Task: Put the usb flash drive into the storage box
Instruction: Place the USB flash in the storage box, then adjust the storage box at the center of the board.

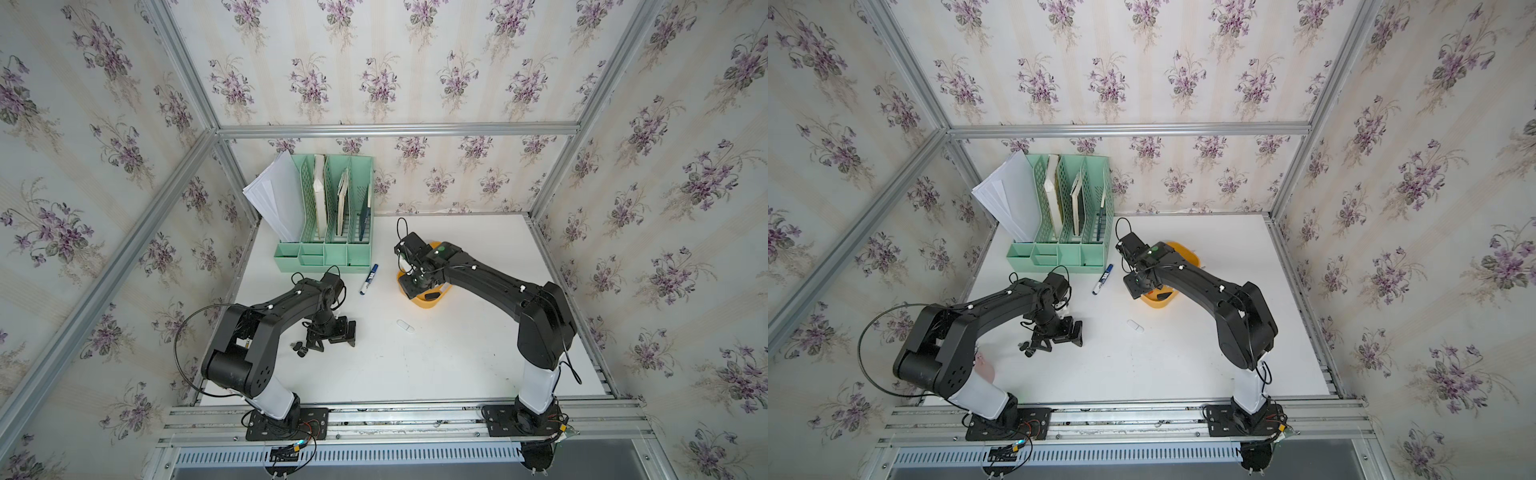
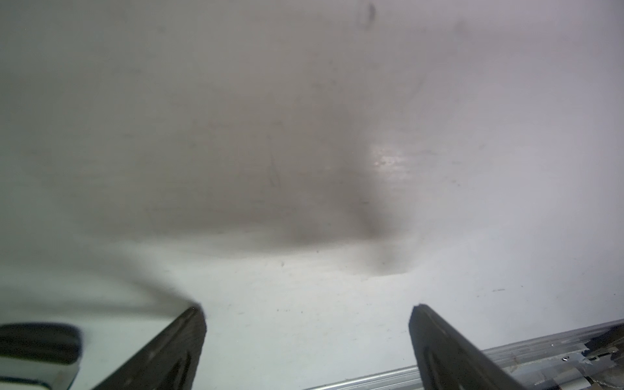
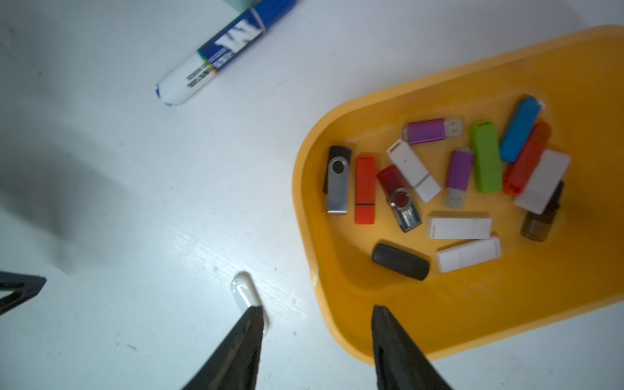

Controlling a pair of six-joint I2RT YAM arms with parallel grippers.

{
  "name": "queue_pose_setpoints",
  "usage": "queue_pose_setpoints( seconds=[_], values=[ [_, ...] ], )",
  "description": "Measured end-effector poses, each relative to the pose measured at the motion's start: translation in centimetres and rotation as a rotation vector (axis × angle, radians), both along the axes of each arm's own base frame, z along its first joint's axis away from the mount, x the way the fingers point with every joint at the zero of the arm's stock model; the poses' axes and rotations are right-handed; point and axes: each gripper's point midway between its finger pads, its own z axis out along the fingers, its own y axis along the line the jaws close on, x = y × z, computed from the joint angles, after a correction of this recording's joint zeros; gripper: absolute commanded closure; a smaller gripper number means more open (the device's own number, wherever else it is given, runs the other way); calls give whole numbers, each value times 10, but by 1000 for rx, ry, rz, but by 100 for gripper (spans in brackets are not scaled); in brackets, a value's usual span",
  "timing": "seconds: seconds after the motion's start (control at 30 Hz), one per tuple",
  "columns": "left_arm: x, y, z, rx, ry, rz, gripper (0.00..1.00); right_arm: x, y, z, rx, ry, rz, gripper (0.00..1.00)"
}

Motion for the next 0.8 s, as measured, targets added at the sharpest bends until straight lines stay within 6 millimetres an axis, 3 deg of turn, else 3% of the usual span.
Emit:
queue_pose_setpoints(
  seconds=[0.17,0.27,0.43,0.6,0.8],
  values=[
    [0,0,0,-2,-4,0,1,-38,18,-33,-17,86,83,38],
    [0,0,0,-3,-8,3,1,-41,18,-43,-34,97,83,39],
    [0,0,0,-1,-5,2,1,-27,16,-30,-26,29,45,35],
    [-1,0,-2,3,8,3,1,4,4,-15,-11,-24,-53,32],
    [-2,0,-2,5,15,3,1,37,-13,-26,-1,7,-194,27]
  ],
)
